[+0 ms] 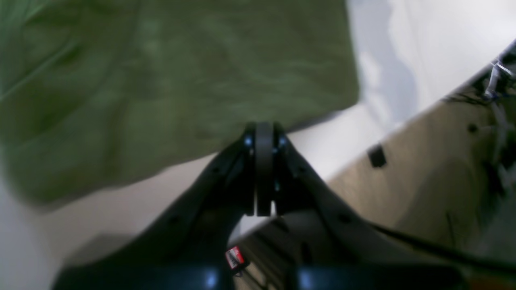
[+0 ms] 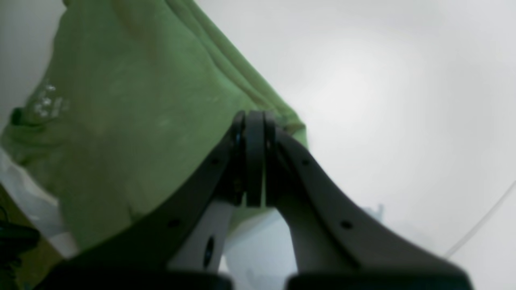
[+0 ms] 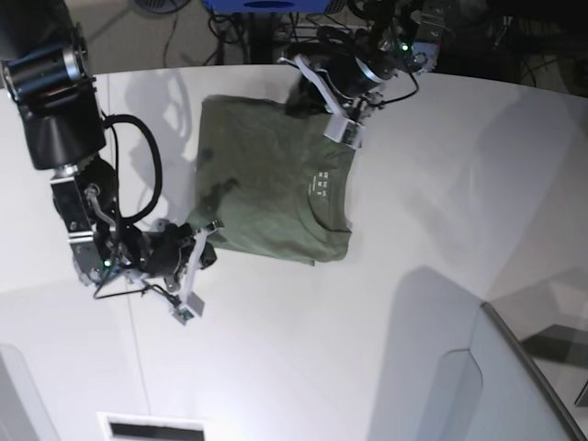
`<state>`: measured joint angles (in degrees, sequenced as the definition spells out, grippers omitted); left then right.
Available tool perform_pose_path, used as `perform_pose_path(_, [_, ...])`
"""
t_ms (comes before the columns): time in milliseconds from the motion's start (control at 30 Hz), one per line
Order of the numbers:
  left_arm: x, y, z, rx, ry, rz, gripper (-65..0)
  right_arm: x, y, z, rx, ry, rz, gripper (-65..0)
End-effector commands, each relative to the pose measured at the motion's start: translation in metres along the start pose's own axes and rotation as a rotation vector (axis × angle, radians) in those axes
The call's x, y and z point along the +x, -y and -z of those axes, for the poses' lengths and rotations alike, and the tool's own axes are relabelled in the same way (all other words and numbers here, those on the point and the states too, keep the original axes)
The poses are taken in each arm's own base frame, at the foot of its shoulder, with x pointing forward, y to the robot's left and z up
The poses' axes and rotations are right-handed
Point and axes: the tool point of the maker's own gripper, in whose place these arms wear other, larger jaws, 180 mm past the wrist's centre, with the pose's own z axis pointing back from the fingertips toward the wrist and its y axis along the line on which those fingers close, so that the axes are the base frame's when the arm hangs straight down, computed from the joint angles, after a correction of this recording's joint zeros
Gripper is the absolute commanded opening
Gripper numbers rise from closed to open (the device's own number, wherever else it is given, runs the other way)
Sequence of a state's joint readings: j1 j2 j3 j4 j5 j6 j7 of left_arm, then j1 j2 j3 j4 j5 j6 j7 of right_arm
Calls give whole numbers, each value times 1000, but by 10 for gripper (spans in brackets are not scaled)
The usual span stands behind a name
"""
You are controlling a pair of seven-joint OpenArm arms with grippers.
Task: Layout the t-shirt on the table in an organized manner, then fold the t-shirt properly
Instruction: 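Grasp the shirt corners with both grippers and lift slightly, then rotate and square the folded shirt with both grippers, then release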
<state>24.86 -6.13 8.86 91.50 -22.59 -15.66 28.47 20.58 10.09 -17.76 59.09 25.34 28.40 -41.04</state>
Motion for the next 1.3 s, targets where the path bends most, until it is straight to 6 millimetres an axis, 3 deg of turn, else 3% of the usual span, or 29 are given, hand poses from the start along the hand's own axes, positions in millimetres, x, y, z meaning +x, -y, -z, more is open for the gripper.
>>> perform_pose_path(0, [16,-1,0,-4,56,2,-650,18,8,-3,-10,33,-11,-650])
perform_pose_path(100, [31,-11,6,7,88,24,-650,2,11,8,-4,-5,12,-650])
perform_pose_path(267, [38,-27,21,27,74,24,-650,-9,13,10,-5,-25,23,-650])
perform_pose_path(633, [59,-63,50,74,48,21,-650,-53,34,0,-48,-93,50,-650])
perform_pose_path(733, [68,-72,57,87,47,20,-650,-63,30,2,-40,-108,58,-650])
perform_pose_path(867, [97,-77,62,91,85,44,-650,-88,23,4,-26,-166,74,-650])
perform_pose_path(1033, [123,-84,65,143,94,169,-650,-99,13,-3,-21,-162,44,-650])
perform_pose_path(1267, [126,-99,76,185,46,210,-650,-112,1,-16,-17,-200,-7,-650])
